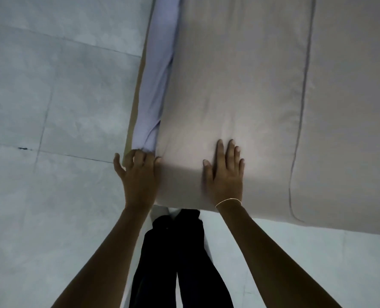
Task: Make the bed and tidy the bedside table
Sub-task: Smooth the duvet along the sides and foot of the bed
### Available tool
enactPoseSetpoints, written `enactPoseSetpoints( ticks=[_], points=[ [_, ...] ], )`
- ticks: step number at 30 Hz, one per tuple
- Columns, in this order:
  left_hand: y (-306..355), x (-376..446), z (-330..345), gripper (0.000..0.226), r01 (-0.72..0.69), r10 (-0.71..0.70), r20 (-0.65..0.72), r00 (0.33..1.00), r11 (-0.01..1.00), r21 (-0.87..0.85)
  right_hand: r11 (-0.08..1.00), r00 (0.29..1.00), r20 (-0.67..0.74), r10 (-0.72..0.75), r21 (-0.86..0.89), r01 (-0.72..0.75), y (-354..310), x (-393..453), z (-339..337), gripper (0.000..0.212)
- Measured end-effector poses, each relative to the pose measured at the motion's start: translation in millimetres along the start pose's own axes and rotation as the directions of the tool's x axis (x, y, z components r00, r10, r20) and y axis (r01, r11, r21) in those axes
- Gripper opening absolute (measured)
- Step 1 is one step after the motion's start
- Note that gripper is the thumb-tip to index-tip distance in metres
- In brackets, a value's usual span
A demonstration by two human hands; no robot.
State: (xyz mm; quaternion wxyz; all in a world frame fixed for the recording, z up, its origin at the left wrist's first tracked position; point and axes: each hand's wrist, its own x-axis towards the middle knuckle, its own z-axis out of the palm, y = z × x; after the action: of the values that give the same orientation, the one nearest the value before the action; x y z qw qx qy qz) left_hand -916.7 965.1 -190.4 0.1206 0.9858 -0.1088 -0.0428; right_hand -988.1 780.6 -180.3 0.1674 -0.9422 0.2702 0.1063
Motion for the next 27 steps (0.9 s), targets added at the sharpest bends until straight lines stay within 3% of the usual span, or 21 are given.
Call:
enactPoseSetpoints(
  ticks=[5, 9, 12, 15, 18, 21, 24, 27],
  points=[
    [-21, -9, -9, 0.025, 0.003, -0.002, 0.062, 0.998, 1.0, -0.006, 0.995, 0.999, 0.002, -0.039, -0.093, 0.039, -8, -26, 24, 0.063],
    [-9, 11, -22, 0.027, 0.031, -0.032, -0.019, 0.999, 0.997, -0.068, 0.998, 0.996, -0.082, -0.042, 0.032, 0.045, -11, -13, 12, 0.059],
    [20, 53, -18, 0.035, -0.115, 0.105, -0.133, 0.986, 0.991, -0.074, 0.989, 0.97, -0.23, -0.075, 0.111, 0.103, -3, 22, -15, 0.057],
    [62, 107, -4, 0.047, -0.306, 0.303, -0.07, 0.95, 0.951, -0.036, 0.987, 0.962, -0.271, -0.016, 0.15, 0.059, 19, 83, -44, 0.064],
    [84, 144, 12, 0.055, -0.468, 0.466, 0.075, 0.882, 0.884, 0.015, 0.998, 0.947, -0.317, 0.04, 0.054, -0.024, 52, 135, -56, 0.066],
    [75, 140, 22, 0.057, -0.624, 0.61, 0.139, 0.78, 0.777, 0.085, 0.997, 0.969, -0.247, 0.01, -0.072, -0.028, 71, 153, -47, 0.063],
    [47, 94, 24, 0.056, -0.758, 0.745, 0.152, 0.649, 0.651, 0.046, 0.967, 0.969, -0.146, -0.198, -0.192, 0.168, 59, 127, -29, 0.06],
    [11, 33, 19, 0.059, -0.79, 0.771, 0.211, 0.601, 0.613, 0.01, 0.895, 0.921, -0.034, -0.388, -0.25, 0.368, 42, 63, -6, 0.06]
  ],
)
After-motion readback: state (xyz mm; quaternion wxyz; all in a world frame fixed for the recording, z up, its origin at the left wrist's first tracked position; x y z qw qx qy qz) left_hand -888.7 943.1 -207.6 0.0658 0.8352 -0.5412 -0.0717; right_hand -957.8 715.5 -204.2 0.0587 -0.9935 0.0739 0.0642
